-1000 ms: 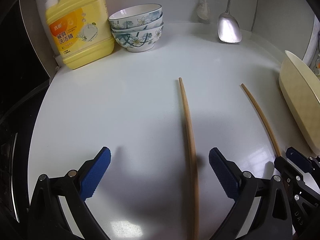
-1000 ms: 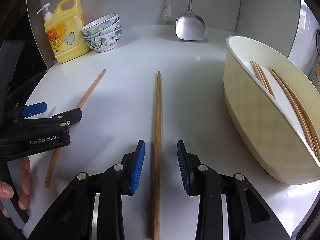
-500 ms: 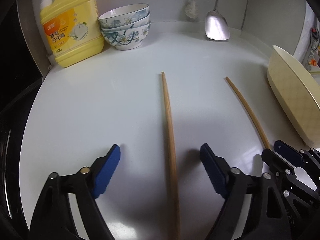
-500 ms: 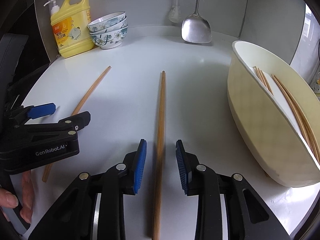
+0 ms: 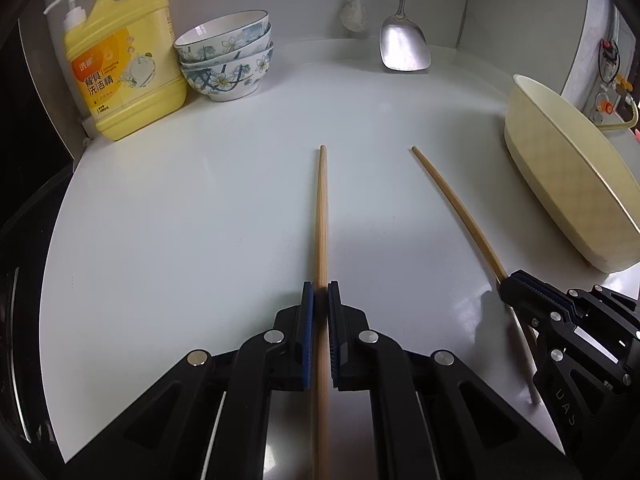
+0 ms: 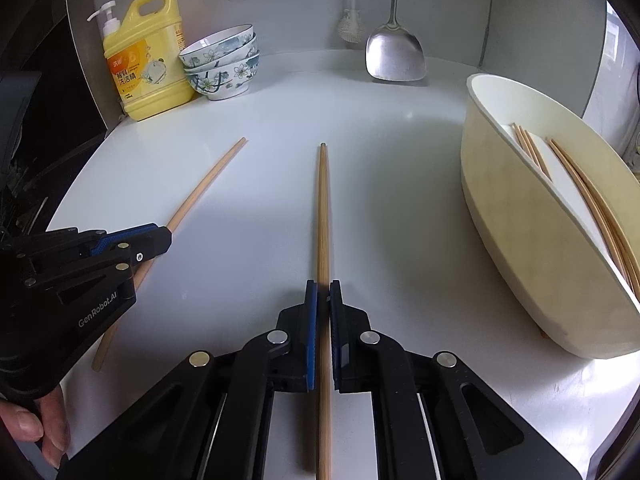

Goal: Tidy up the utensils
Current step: 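Carry the left tool's chopstick into the basin while the right tool carries its chopstick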

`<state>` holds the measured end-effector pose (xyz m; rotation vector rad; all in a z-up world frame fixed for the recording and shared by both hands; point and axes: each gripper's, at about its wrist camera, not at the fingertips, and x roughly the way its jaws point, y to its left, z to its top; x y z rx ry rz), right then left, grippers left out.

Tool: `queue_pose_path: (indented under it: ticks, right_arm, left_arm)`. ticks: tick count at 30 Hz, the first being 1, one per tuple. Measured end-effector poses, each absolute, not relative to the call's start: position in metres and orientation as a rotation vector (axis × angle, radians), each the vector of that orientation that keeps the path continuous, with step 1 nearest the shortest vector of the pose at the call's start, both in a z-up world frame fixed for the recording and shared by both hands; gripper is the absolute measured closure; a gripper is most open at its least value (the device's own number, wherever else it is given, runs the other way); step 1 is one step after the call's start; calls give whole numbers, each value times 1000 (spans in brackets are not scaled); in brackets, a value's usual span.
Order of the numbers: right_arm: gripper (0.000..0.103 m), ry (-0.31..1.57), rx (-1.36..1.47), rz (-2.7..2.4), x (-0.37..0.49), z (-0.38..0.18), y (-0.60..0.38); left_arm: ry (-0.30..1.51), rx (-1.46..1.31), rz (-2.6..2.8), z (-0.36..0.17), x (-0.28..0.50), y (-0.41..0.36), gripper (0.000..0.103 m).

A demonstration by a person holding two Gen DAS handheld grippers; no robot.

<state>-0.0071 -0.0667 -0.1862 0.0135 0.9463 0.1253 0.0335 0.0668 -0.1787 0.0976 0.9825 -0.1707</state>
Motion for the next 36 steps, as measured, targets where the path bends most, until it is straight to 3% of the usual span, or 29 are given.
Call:
queue_pose_path:
  ticks: [17, 26, 36]
  right_arm:
    - [97, 845, 142, 72, -43, -69, -85]
    - [97, 799, 149, -89, -57, -23, -168]
    - [97, 806, 170, -115, -45, -35, -285]
  left_arm:
    - [908, 90, -289, -59, 2, 60, 96]
    - [847, 85, -437, -14, 6, -18, 96]
    - [849, 63, -440, -13, 32, -129, 96]
